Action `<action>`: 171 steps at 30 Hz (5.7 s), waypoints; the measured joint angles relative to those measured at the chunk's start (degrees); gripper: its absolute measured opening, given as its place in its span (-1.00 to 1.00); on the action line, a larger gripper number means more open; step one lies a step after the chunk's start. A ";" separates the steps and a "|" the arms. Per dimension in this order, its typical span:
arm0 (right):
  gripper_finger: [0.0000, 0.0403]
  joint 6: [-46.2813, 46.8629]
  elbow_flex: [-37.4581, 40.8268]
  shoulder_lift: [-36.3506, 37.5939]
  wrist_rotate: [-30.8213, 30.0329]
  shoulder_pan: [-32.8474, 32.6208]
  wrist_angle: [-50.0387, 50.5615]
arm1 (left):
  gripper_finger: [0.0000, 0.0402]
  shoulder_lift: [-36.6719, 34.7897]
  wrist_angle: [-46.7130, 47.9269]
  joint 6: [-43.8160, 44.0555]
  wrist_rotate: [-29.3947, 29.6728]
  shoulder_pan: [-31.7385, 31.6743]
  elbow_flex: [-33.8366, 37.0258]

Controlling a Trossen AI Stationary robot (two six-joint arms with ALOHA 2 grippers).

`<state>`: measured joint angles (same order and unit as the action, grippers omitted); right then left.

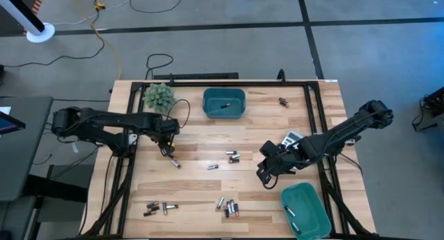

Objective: Sort batteries
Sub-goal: Put the black battery into the blue bin

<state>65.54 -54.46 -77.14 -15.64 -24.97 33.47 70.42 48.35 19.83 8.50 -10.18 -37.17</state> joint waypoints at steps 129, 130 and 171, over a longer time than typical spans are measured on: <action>-0.52 -16.47 8.92 13.35 -2.70 39.24 -10.18 | -0.56 33.57 2.65 -40.74 -27.78 -28.27 -66.42; -0.46 -17.92 8.32 13.35 -2.68 40.35 -10.12 | -0.57 31.54 0.84 -40.22 -27.85 -28.53 -63.05; -0.08 -65.70 -20.21 -25.41 10.19 76.44 36.13 | -0.69 -29.99 -43.61 4.15 -7.01 -11.10 8.83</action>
<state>-0.17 -74.67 -102.55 -5.45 51.47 69.60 40.42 4.74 23.98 1.48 -21.27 -28.34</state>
